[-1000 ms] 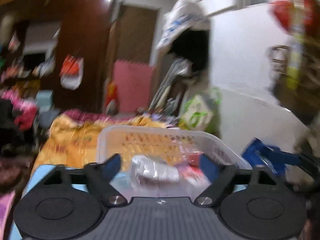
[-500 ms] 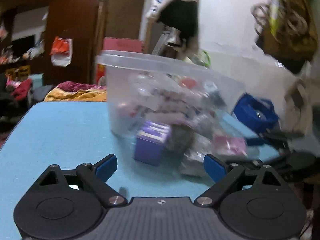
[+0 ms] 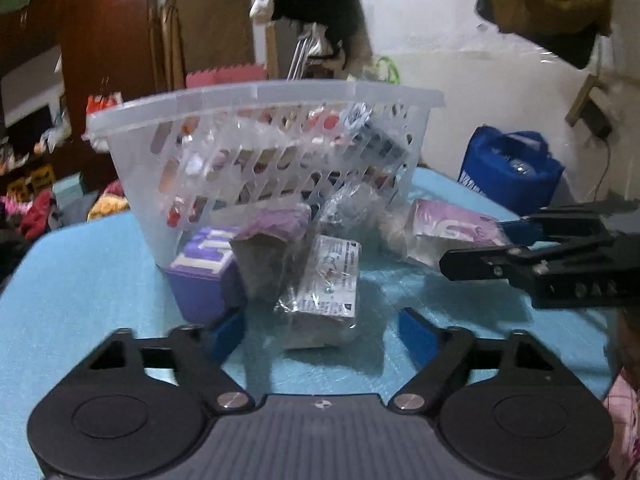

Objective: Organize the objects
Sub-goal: 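Grasp a clear-bagged white packet with the left gripper while the right grasps a purple box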

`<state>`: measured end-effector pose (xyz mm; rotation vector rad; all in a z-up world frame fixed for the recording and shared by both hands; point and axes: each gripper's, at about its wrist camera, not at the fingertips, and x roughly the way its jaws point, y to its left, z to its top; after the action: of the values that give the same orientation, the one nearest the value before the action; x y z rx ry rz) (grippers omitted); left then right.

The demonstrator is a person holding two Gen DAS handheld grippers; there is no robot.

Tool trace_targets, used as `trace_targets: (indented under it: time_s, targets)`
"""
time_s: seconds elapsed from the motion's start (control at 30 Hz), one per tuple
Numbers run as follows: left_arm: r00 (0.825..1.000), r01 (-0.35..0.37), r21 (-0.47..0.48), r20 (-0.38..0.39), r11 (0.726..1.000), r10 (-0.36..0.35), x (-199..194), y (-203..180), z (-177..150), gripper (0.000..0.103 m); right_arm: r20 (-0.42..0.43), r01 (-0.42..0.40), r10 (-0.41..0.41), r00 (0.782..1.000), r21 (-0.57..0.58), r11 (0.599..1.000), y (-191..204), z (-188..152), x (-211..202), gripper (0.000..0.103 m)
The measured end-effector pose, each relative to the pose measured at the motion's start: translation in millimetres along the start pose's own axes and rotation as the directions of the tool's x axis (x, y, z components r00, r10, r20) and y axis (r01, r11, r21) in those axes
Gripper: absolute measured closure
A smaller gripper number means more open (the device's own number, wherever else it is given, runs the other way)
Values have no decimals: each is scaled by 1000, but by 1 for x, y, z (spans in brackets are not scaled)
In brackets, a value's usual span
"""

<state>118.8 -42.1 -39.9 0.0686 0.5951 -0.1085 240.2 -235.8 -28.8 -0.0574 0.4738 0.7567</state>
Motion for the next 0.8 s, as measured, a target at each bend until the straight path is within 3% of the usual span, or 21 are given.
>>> trace_targets:
  time_s: [0.17, 0.27, 0.7, 0.8]
  targets:
    - [998, -60, -2, -30, 998, 60, 8, -7, 5, 42, 31, -17, 15, 999, 39, 999, -5, -2, -3, 52]
    - [998, -64, -15, -19, 998, 64, 7, -6, 4, 57, 32, -22, 20, 999, 48, 999, -5, -1, -3, 52]
    - [993, -3, 13, 121, 1000, 2, -47, 10, -31, 58, 23, 9, -9, 1000, 0, 1000, 4, -7, -1, 52]
    - [991, 12, 4, 137, 1000, -12, -54, 18, -38, 58, 66, 41, -39, 997, -43, 998, 13, -12, -9, 52]
